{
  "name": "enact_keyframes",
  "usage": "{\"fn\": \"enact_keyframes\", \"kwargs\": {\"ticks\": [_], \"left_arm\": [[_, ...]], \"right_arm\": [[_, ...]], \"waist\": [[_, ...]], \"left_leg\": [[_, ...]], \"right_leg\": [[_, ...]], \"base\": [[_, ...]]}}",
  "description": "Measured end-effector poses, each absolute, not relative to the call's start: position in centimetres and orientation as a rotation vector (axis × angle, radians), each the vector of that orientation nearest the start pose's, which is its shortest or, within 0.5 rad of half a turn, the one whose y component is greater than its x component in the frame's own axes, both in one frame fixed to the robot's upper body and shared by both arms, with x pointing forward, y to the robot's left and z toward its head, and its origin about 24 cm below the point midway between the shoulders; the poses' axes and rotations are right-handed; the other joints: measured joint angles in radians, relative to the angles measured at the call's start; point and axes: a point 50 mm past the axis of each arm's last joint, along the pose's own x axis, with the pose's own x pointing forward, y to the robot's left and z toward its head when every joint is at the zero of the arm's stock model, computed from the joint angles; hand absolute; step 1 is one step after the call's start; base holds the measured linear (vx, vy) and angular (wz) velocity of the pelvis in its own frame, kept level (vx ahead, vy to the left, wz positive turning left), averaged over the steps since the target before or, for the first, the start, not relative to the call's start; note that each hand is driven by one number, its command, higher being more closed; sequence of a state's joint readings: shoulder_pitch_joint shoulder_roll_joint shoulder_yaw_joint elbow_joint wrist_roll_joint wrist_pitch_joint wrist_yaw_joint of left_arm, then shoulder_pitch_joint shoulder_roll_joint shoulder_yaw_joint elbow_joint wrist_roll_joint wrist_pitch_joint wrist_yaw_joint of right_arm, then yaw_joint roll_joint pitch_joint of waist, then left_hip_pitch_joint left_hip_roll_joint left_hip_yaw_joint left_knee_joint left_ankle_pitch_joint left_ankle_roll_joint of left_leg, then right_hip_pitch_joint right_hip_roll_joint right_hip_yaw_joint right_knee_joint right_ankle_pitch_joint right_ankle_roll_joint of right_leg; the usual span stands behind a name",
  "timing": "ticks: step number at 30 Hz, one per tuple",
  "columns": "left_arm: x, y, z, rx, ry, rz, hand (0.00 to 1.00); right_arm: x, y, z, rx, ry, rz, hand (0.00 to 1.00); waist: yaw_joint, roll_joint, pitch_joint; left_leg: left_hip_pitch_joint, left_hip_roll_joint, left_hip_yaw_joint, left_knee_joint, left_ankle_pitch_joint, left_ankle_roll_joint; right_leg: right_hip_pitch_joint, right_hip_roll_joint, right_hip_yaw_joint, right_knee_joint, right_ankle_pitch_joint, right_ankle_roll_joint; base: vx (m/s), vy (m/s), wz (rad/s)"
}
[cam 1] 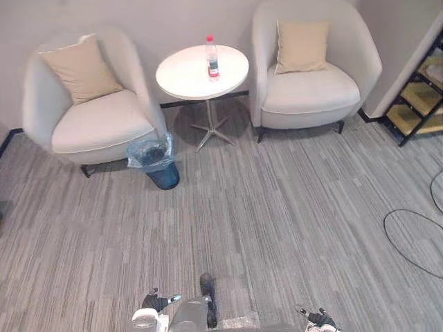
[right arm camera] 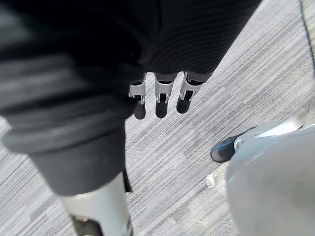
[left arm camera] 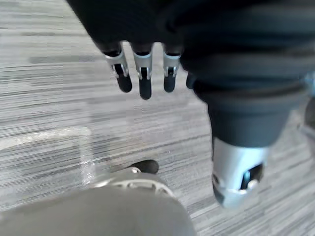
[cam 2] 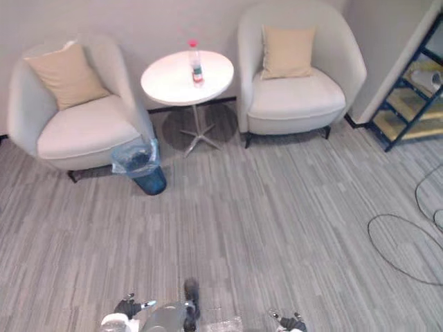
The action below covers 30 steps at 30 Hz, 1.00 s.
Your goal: Gather rubbish on tea table into small bin, then transfer packed bag to large trash can.
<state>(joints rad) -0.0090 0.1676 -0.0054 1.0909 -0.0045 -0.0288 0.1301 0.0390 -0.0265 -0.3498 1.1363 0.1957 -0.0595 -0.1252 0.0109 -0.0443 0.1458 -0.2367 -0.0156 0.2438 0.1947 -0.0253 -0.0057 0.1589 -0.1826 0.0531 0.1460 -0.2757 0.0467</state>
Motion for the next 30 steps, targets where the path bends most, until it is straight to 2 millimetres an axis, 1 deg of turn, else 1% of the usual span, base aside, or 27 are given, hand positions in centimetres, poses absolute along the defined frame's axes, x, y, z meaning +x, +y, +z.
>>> {"fn": "enact_keyframes", "kwargs": {"ticks": [2, 3, 4, 5, 6, 7, 8, 9, 10, 11, 12, 13, 14, 15, 16, 18, 19, 20, 21, 22, 23, 24, 25, 26, 28, 29, 30], "left_arm": [[12.8, 21.6, -15.0, 0.21, 1.035, 0.198, 0.0], [12.6, 21.2, -15.2, 0.186, 1.041, 0.202, 0.0], [12.6, 20.9, -15.3, 0.177, 1.044, 0.195, 0.0], [12.5, 20.7, -15.3, 0.173, 1.051, 0.19, 0.0], [12.4, 20.3, -15.5, 0.171, 1.062, 0.179, 0.0], [12.2, 19.9, -15.6, 0.165, 1.075, 0.17, 0.0], [12.0, 19.1, -15.8, 0.146, 1.084, 0.162, 0.0], [12.2, 19.1, -15.8, 0.144, 1.081, 0.162, 0.0], [12.3, 18.9, -15.8, 0.141, 1.079, 0.16, 0.0], [12.3, 18.8, -15.8, 0.135, 1.08, 0.16, 0.0], [12.2, 18.6, -15.8, 0.127, 1.083, 0.162, 0.0], [11.9, 18.5, -16.0, 0.121, 1.094, 0.162, 0.0], [11.8, 18.6, -16.0, 0.12, 1.095, 0.167, 0.0], [11.7, 19.2, -15.9, 0.127, 1.095, 0.181, 0.0], [11.9, 18.7, -16.0, 0.096, 1.098, 0.194, 0.0], [11.6, 17.7, -16.2, 0.031, 1.105, 0.218, 0.0], [11.6, 17.7, -16.2, 0.021, 1.104, 0.229, 0.0], [11.8, 17.9, -16.0, 0.01, 1.094, 0.243, 0.0], [12.3, 17.8, -15.9, -0.005, 1.074, 0.252, 0.0], [12.8, 17.8, -15.6, -0.034, 1.042, 0.275, 0.0], [13.2, 17.9, -15.3, -0.044, 1.018, 0.285, 0.0], [13.8, 17.7, -15.0, -0.062, 0.987, 0.288, 0.0], [13.8, 17.5, -15.0, -0.068, 0.984, 0.285, 0.0], [14.2, 17.4, -14.8, -0.066, 0.963, 0.279, 0.0], [14.6, 17.3, -14.7, -0.062, 0.95, 0.267, 0.0], [14.6, 17.1, -14.7, -0.058, 0.952, 0.259, 0.0], [14.6, 16.9, -14.7, -0.046, 0.957, 0.239, 0.0]], "right_arm": [[8.8, -20.1, -16.5, 0.274, 1.091, -0.564, 0.0], [8.8, -19.9, -16.6, 0.28, 1.095, -0.557, 0.0], [9.2, -20.0, -16.5, 0.279, 1.086, -0.55, 0.0], [9.4, -20.0, -16.5, 0.281, 1.081, -0.546, 0.0], [9.7, -20.0, -16.4, 0.283, 1.069, -0.541, 0.0], [10.2, -20.2, -16.2, 0.279, 1.051, -0.538, 0.0], [10.4, -20.2, -16.0, 0.271, 1.038, -0.529, 0.0], [10.9, -20.3, -15.9, 0.256, 1.021, -0.514, 0.0], [11.2, -20.3, -15.8, 0.251, 1.015, -0.508, 0.0], [11.7, -20.6, -15.5, 0.243, 0.993, -0.506, 0.0], [11.9, -20.8, -15.4, 0.24, 0.982, -0.506, 0.0], [12.0, -21.0, -15.3, 0.233, 0.977, -0.506, 0.0], [11.9, -21.0, -15.4, 0.23, 0.982, -0.507, 0.0], [11.3, -21.0, -15.6, 0.231, 1.004, -0.511, 0.0], [11.8, -21.7, -15.3, 0.221, 0.986, -0.517, 0.0], [11.5, -22.7, -15.2, 0.196, 0.987, -0.531, 0.0], [11.4, -22.8, -15.2, 0.205, 0.987, -0.541, 0.0], [11.3, -22.8, -15.2, 0.205, 0.986, -0.547, 0.0], [10.8, -22.9, -15.3, 0.202, 0.995, -0.554, 0.0], [10.2, -23.0, -15.4, 0.196, 1.008, -0.561, 0.0], [10.0, -22.9, -15.5, 0.192, 1.013, -0.558, 0.0], [9.8, -22.6, -15.6, 0.193, 1.022, -0.55, 0.0], [9.8, -22.5, -15.6, 0.195, 1.02, -0.549, 0.0], [10.1, -22.2, -15.6, 0.205, 1.014, -0.543, 0.0], [10.5, -21.6, -15.6, 0.232, 1.01, -0.542, 0.0], [10.7, -21.5, -15.6, 0.245, 1.006, -0.545, 0.0], [10.6, -21.5, -15.7, 0.245, 1.012, -0.55, 0.0]], "waist": [[0.011, -0.007, -0.002], [0.018, -0.003, -0.004], [0.012, 0.002, -0.001], [0.001, 0.009, 0.003], [-0.005, 0.01, 0.005], [-0.008, 0.012, 0.008], [-0.011, 0.021, 0.013], [-0.014, 0.027, 0.017], [-0.015, 0.03, 0.019], [-0.017, 0.042, 0.026], [-0.019, 0.051, 0.033], [-0.023, 0.055, 0.033], [-0.023, 0.049, 0.033], [-0.025, 0.012, 0.03], [-0.026, 0.052, 0.051], [-0.023, 0.09, 0.049], [-0.024, 0.094, 0.047], [-0.028, 0.093, 0.05], [-0.035, 0.09, 0.055], [-0.03, 0.087, 0.061], [-0.017, 0.083, 0.062], [-0.006, 0.074, 0.065], [-0.005, 0.074, 0.065], [-0.002, 0.073, 0.065], [0.001, 0.073, 0.064], [0.002, 0.072, 0.065], [0.002, 0.074, 0.064]], "left_leg": [[0.041, -0.016, 0.026, 0.001, -0.037, 0.019], [0.088, -0.017, 0.043, -0.012, -0.059, 0.026], [0.148, -0.019, 0.043, -0.028, -0.083, 0.028], [0.184, -0.021, 0.036, -0.041, -0.095, 0.03], [0.236, -0.026, 0.025, -0.063, -0.103, 0.031], [0.303, -0.03, 0.021, -0.102, -0.104, 0.032], [0.373, -0.025, 0.019, -0.14, -0.104, 0.032], [0.408, -0.017, 0.019, -0.154, -0.104, 0.032], [0.42, -0.009, 0.018, -0.155, -0.104, 0.032], [0.44, 0.012, 0.009, -0.156, -0.104, 0.032], [0.45, 0.027, 0.001, -0.156, -0.104, 0.032], [0.456, 0.041, -0.008, -0.155, -0.108, 0.026], [0.464, 0.044, -0.012, -0.157, -0.12, 0.006], [0.478, 0.023, -0.035, -0.158, -0.155, -0.045], [0.504, 0.062, -0.057, -0.159, -0.186, -0.075], [0.486, 0.101, -0.063, -0.108, -0.188, -0.08], [0.458, 0.11, -0.065, -0.054, -0.188, -0.08], [0.41, 0.128, -0.072, 0.054, -0.189, -0.081], [0.33, 0.162, -0.089, 0.24, -0.184, -0.093], [0.248, 0.212, -0.084, 0.433, -0.153, -0.113], [0.206, 0.244, -0.062, 0.545, -0.149, -0.115], [0.147, 0.278, -0.002, 0.643, -0.161, -0.096], [0.132, 0.283, 0.016, 0.647, -0.165, -0.09], [0.089, 0.283, 0.067, 0.619, -0.178, -0.071], [0.043, 0.249, 0.113, 0.475, -0.183, -0.062], [0.042, 0.209, 0.117, 0.34, -0.174, -0.065], [0.062, 0.149, 0.1, 0.126, -0.11, -0.074]], "right_leg": [[-0.032, -0.016, 0.032, 0.116, 0.007, 0.012], [-0.086, -0.015, 0.051, 0.271, 0.029, 0.073], [-0.153, -0.007, 0.064, 0.464, 0.066, 0.23], [-0.189, 0.0, 0.063, 0.575, 0.073, 0.232], [-0.235, -0.001, 0.034, 0.708, 0.06, 0.216], [-0.278, -0.016, -0.028, 0.798, 0.029, 0.165], [-0.32, -0.03, -0.105, 0.823, -0.011, 0.09], [-0.36, -0.03, -0.149, 0.794, -0.036, 0.048], [-0.379, -0.027, -0.167, 0.76, -0.047, 0.035], [-0.417, -0.017, -0.204, 0.662, -0.055, 0.018], [-0.428, -0.005, -0.21, 0.587, -0.047, 0.013], [-0.439, 0.014, -0.197, 0.429, 0.001, 0.016], [-0.435, 0.029, -0.162, 0.285, 0.083, 0.017], [-0.439, 0.025, -0.091, 0.185, 0.257, 0.017], [-0.439, 0.05, -0.108, 0.248, 0.222, 0.007], [-0.434, 0.064, -0.144, 0.273, 0.142, -0.006], [-0.429, 0.063, -0.159, 0.276, 0.124, -0.009], [-0.401, 0.058, -0.181, 0.266, 0.106, -0.011], [-0.349, 0.058, -0.217, 0.24, 0.093, -0.014], [-0.28, 0.062, -0.256, 0.216, 0.078, -0.031], [-0.239, 0.064, -0.273, 0.209, 0.053, -0.04], [-0.182, 0.063, -0.298, 0.186, 0.032, -0.037], [-0.166, 0.063, -0.303, 0.174, 0.03, -0.034], [-0.135, 0.063, -0.308, 0.14, 0.028, -0.027], [-0.102, 0.056, -0.305, 0.1, 0.028, -0.014], [-0.086, 0.048, -0.303, 0.08, 0.028, -0.003], [-0.066, 0.038, -0.293, 0.069, 0.031, 0.009]], "base": [[0.48, 0.183, -0.33], [0.43, 0.178, -0.41], [0.42, 0.169, -0.29], [0.4, 0.133, -0.01], [0.4, 0.088, 0.07], [0.48, 0.072, 0.06], [0.46, 0.02, 0.05], [0.35, -0.015, 0.08], [0.32, -0.073, 0.18], [0.24, -0.091, 0.2], [0.31, -0.165, 0.33], [0.33, -0.223, 0.4], [0.33, -0.24, 0.59], [0.35, -0.269, 0.49], [0.31, -0.257, 0.42], [0.33, -0.285, 0.28], [0.28, -0.278, 0.42], [0.24, -0.285, 0.75], [0.24, -0.278, 1.02], [0.24, -0.234, 0.97], [0.26, -0.198, 0.72], [0.21, -0.149, 0.39], [0.19, -0.102, 0.29], [0.24, -0.012, 0.08], [0.27, 0.02, -0.03], [0.29, 0.098, -0.15], [0.45, 0.175, -0.31]]}}
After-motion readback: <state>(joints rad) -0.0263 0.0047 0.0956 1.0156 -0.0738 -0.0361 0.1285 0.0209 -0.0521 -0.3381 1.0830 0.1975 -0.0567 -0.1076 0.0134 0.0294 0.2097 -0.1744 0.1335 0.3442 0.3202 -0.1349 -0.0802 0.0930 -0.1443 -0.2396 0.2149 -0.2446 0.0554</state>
